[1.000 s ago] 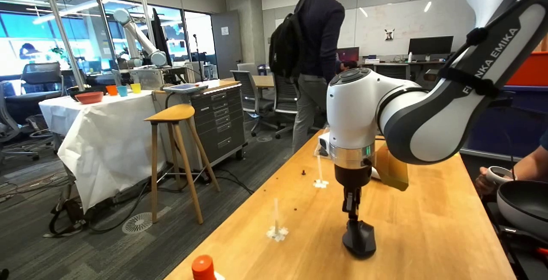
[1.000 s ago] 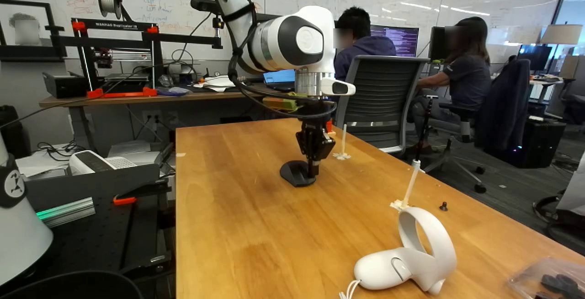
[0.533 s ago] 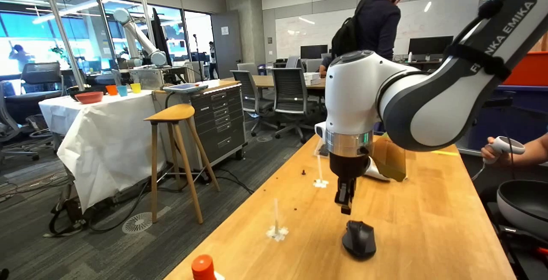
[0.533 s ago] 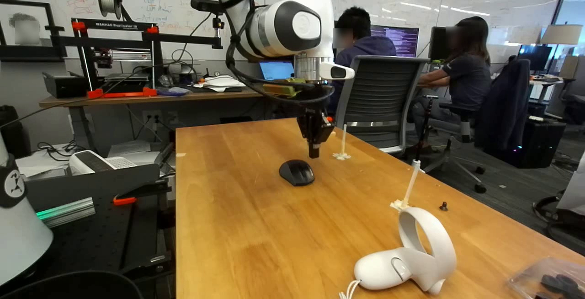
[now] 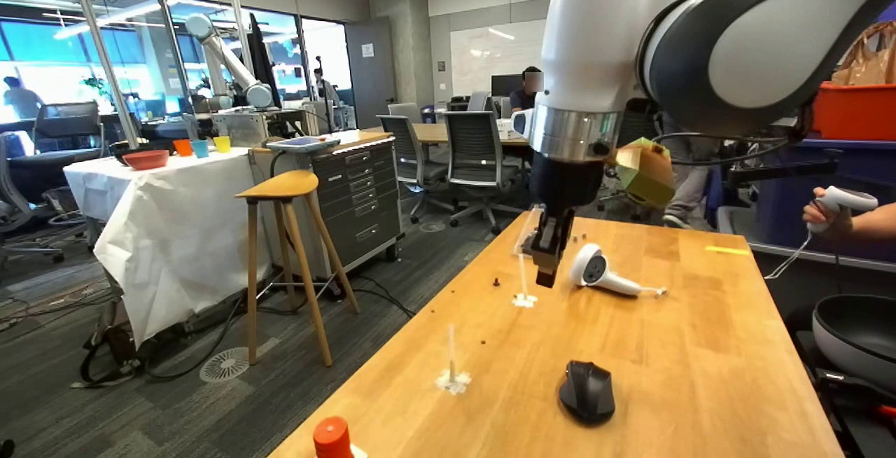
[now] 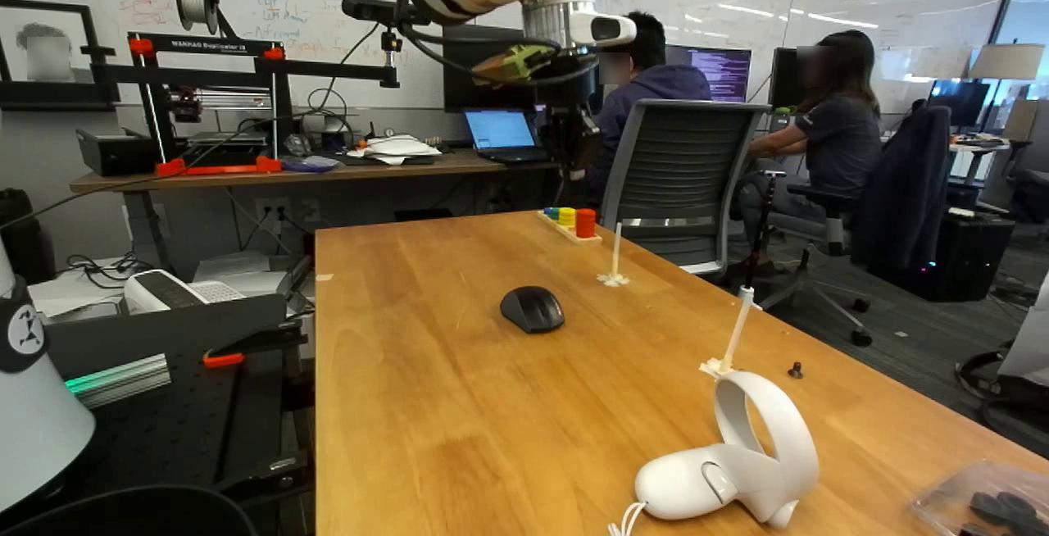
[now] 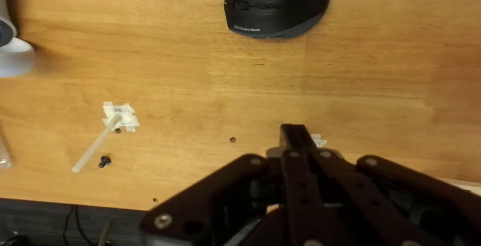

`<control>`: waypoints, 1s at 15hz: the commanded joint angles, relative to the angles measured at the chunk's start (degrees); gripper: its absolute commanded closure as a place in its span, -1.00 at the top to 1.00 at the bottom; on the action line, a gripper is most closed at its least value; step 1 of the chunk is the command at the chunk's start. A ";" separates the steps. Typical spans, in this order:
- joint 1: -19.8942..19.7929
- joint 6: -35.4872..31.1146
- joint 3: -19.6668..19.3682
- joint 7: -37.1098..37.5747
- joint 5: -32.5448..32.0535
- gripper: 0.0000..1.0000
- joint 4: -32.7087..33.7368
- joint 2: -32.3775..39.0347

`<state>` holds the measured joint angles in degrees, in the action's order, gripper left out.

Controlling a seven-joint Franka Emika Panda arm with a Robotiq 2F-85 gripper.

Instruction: Press the left button of the mouse

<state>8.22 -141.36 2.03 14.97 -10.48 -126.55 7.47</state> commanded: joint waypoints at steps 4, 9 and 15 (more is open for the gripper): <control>-1.18 12.74 1.66 -6.39 7.41 -0.99 0.51 -10.80; -1.99 25.80 1.06 -9.60 10.46 -0.98 4.23 -14.76; -3.22 37.76 0.87 -10.73 9.83 -0.46 8.13 -16.72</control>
<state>6.03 -109.87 2.69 5.90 -1.83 -121.17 -8.45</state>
